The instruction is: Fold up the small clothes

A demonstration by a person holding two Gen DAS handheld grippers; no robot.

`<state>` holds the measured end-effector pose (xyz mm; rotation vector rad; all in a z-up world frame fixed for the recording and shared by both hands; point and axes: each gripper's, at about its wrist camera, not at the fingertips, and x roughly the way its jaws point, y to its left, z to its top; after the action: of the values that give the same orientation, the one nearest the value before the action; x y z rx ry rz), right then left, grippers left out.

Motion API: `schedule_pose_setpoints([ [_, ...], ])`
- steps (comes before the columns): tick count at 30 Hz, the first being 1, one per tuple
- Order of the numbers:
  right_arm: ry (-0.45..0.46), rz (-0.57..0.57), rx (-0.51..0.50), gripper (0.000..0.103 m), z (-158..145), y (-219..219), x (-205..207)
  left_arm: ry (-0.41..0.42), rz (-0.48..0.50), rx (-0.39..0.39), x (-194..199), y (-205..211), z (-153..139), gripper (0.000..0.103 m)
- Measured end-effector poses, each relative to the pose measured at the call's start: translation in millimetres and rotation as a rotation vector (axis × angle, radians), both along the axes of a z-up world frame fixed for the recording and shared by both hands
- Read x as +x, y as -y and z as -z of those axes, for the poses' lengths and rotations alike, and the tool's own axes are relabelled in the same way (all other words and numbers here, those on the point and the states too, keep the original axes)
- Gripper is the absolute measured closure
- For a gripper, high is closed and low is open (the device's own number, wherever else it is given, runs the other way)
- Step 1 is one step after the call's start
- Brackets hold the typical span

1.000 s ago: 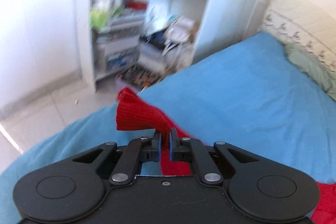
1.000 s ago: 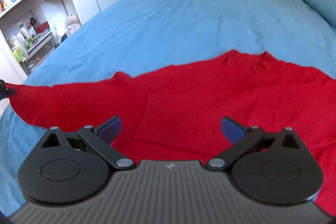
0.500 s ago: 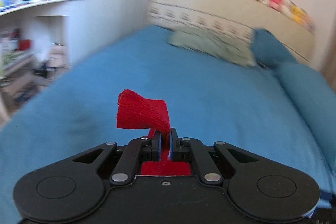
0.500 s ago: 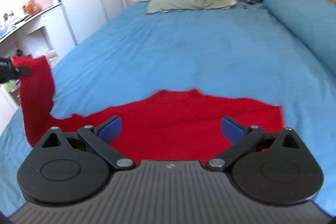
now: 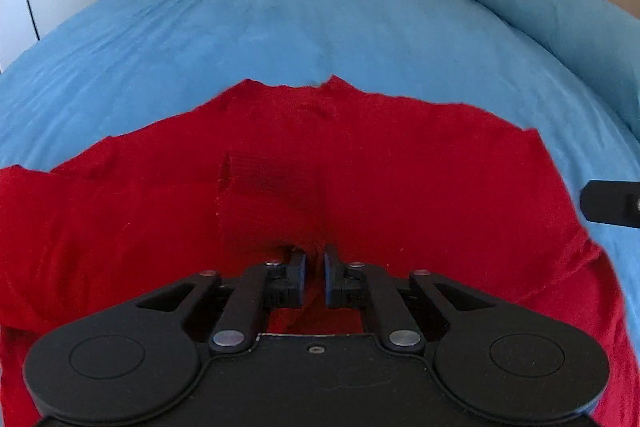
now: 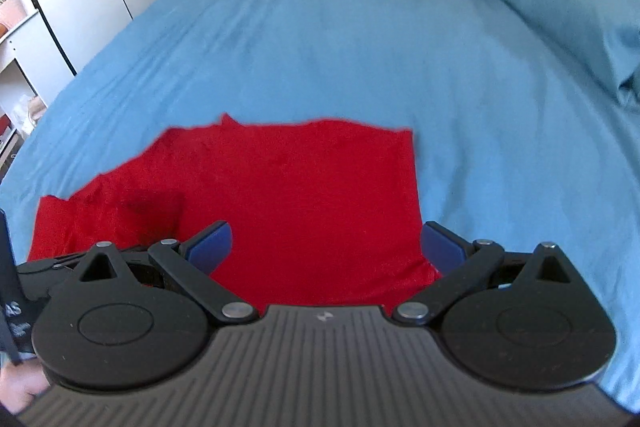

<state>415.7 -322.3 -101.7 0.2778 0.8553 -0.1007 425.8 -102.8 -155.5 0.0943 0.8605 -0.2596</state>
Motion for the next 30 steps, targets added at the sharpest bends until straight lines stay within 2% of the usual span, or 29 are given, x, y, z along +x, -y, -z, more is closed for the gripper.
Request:
schedule_pose_setpoints([
  [1, -0.005, -0.001, 0.012, 0.0, 3, 0, 0, 0.002, 0.011, -0.006, 0, -2, -2, 0.07],
  [2, -0.009, -0.002, 0.023, 0.0, 4, 2, 1, -0.002, 0.027, -0.019, 0, -5, -4, 0.044],
  [4, -0.014, -0.017, 0.039, 0.0, 3, 1, 4, 0.005, 0.035, -0.032, -7, -14, -15, 0.029],
  [7, -0.008, -0.079, 0.04, 0.0, -8, -16, 13, 0.004, 0.018, -0.021, -17, -40, -37, 0.028],
  [10, -0.043, -0.218, 0.032, 0.0, -14, -54, 30, 0.014, -0.023, 0.03, -32, -66, -50, 0.027],
  [13, -0.089, -0.352, 0.0, 0.0, -7, -102, 49, 0.024, -0.059, 0.062, -37, -101, -56, 0.027],
  [16, -0.094, -0.415, -0.059, 0.002, 10, -143, 68, 0.008, -0.079, 0.05, -36, -125, -55, 0.027],
  [18, -0.106, -0.422, -0.082, 0.015, 26, -161, 79, 0.006, -0.098, 0.06, -33, -135, -51, 0.027],
  [20, -0.111, -0.415, -0.091, 0.053, 40, -170, 87, 0.007, -0.12, 0.051, -33, -144, -48, 0.027],
  [23, -0.063, -0.356, -0.094, 0.077, 37, -161, 85, 0.011, -0.148, 0.028, -33, -149, -49, 0.027],
  [27, 0.023, -0.244, -0.062, 0.078, 13, -120, 71, 0.029, -0.157, 0.015, -36, -156, -55, 0.027],
  [30, 0.034, -0.163, -0.081, 0.078, 11, -90, 64, 0.033, -0.149, 0.015, -36, -159, -57, 0.027],
])
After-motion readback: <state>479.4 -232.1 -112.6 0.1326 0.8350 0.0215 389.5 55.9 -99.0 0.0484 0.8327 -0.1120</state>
